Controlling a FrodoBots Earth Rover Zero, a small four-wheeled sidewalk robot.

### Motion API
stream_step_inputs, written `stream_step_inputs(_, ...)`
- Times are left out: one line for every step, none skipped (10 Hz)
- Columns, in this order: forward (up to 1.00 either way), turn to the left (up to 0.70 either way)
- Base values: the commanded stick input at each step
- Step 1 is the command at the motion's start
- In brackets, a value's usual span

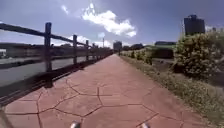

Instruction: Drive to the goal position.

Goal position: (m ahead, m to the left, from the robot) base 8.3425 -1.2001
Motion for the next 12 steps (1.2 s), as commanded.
stream_step_inputs(0.85, 0.00)
stream_step_inputs(0.85, 0.00)
stream_step_inputs(0.85, 0.00)
stream_step_inputs(0.85, 0.00)
stream_step_inputs(0.85, 0.00)
stream_step_inputs(0.85, 0.00)
stream_step_inputs(0.85, 0.00)
stream_step_inputs(0.85, 0.00)
stream_step_inputs(0.85, 0.00)
stream_step_inputs(0.85, 0.00)
stream_step_inputs(0.85, 0.00)
stream_step_inputs(0.85, 0.00)
